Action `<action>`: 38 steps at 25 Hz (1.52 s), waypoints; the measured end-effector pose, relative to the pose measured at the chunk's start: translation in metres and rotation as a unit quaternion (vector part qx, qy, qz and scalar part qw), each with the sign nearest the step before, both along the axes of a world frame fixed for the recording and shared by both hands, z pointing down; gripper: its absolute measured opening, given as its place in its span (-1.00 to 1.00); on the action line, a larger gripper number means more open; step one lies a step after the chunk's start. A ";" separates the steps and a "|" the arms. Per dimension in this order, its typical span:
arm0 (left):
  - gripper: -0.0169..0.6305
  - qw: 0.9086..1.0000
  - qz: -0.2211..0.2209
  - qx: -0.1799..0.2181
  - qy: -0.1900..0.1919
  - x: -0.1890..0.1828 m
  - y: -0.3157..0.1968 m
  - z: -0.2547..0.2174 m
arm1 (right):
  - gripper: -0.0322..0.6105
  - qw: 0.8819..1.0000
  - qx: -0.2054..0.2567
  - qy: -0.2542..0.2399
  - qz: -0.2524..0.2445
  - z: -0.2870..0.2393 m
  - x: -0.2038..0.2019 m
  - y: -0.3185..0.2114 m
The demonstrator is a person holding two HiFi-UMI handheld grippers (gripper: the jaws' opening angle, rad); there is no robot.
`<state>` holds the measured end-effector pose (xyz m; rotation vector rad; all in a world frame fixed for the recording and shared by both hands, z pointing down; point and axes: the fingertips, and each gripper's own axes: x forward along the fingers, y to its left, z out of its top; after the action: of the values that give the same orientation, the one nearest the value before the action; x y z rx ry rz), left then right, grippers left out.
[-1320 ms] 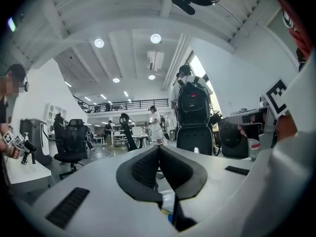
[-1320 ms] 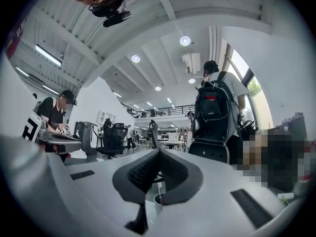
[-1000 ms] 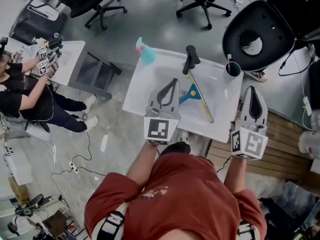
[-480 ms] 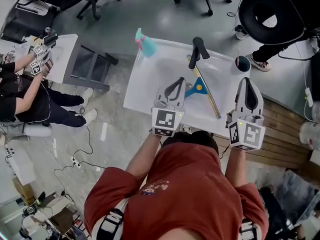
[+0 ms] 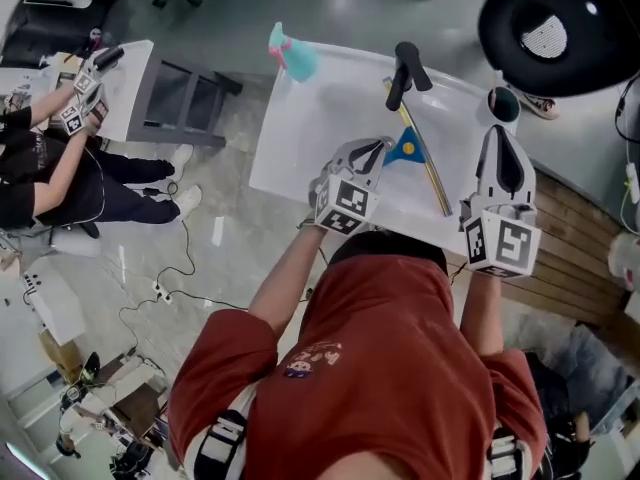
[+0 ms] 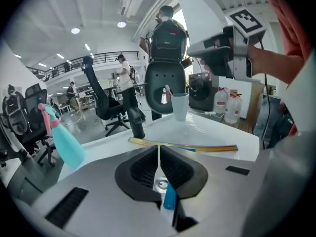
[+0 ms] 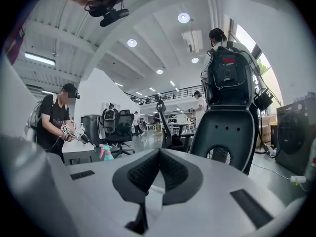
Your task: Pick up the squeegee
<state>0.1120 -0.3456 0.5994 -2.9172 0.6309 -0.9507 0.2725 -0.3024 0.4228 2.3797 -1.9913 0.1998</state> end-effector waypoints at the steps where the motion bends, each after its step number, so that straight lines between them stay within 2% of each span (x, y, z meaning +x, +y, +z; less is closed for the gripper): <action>1: -0.89 1.000 0.003 -0.008 -0.009 0.000 0.001 0.007 | -0.88 1.000 -0.001 -0.001 -0.004 0.000 0.000 -0.005; 6: -0.88 0.998 0.017 -0.035 -0.057 -0.001 0.003 0.040 | -0.88 0.999 -0.012 -0.011 -0.029 0.014 -0.003 -0.026; 15: -0.50 0.989 0.074 -0.062 -0.112 0.014 0.017 0.080 | -0.88 0.998 -0.022 -0.025 -0.061 0.039 0.001 -0.038; 19: -0.43 0.983 0.098 -0.068 -0.138 0.019 0.015 0.091 | -0.88 0.997 -0.025 -0.032 -0.066 0.037 0.006 -0.046; 27: -0.43 0.977 0.107 -0.074 -0.171 0.030 0.014 0.112 | -0.88 0.997 -0.026 -0.052 -0.058 0.050 0.030 -0.041; 30: -0.43 0.976 0.106 -0.077 -0.176 0.033 0.014 0.116 | -0.88 0.996 -0.033 -0.038 -0.074 0.043 0.030 -0.048; 38: -0.50 0.974 0.106 -0.064 -0.190 0.044 0.010 0.123 | -0.88 0.995 -0.041 -0.040 -0.086 0.049 0.041 -0.056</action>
<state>0.1557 -0.3360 0.7226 -2.7097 0.2407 -1.5105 0.3138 -0.3587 0.4716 2.1709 -2.1644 0.3698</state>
